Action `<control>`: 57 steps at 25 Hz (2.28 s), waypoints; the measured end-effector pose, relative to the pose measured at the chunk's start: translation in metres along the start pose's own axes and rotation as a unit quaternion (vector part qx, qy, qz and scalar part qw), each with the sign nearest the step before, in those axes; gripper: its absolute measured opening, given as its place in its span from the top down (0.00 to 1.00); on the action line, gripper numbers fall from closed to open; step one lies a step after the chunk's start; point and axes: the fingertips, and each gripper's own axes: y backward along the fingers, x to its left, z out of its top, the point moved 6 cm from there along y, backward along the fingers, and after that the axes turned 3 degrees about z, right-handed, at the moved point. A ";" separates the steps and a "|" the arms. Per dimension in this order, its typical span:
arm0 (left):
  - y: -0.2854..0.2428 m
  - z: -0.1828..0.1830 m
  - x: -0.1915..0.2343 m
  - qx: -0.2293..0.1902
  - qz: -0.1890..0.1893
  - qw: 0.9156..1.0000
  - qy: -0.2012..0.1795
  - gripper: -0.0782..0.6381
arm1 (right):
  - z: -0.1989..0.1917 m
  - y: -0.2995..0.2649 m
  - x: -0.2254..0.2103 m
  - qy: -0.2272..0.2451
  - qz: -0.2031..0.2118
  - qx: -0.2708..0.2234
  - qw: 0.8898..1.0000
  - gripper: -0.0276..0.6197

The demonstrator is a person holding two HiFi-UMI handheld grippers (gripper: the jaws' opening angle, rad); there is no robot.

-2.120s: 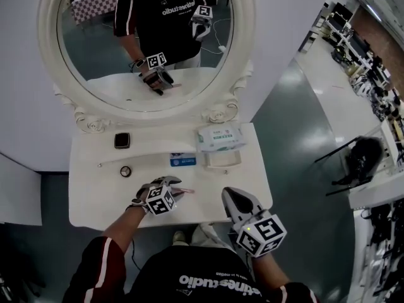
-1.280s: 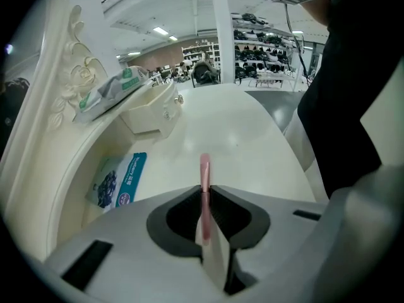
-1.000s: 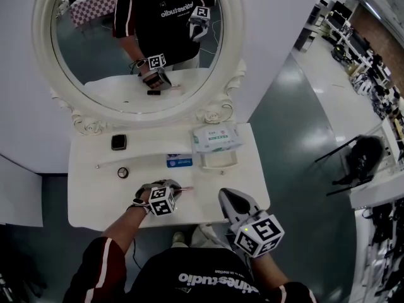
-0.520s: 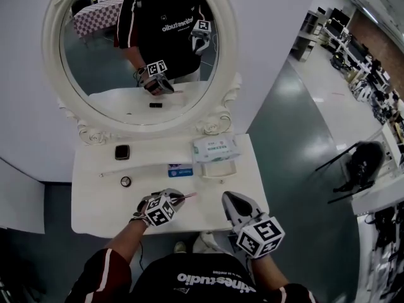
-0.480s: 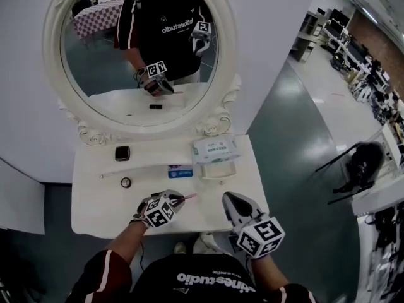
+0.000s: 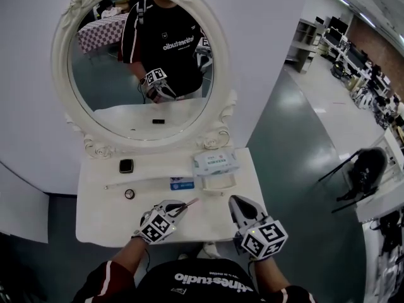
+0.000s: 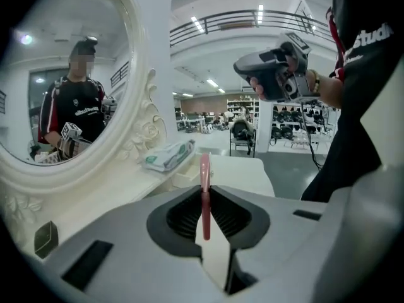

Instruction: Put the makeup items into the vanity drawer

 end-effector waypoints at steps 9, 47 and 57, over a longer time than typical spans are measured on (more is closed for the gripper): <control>0.006 0.046 0.012 -0.058 0.035 0.998 0.003 0.82 | 0.009 0.004 -0.019 -0.005 -0.005 -0.014 1.000 0.95; -0.192 0.077 0.003 0.070 0.032 0.984 -0.163 0.82 | 0.005 0.041 -0.139 -0.024 -0.032 -0.003 0.999 0.95; -0.213 0.070 -0.001 0.087 0.039 0.977 -0.192 0.82 | -0.004 0.037 -0.145 -0.032 -0.032 0.010 0.999 0.95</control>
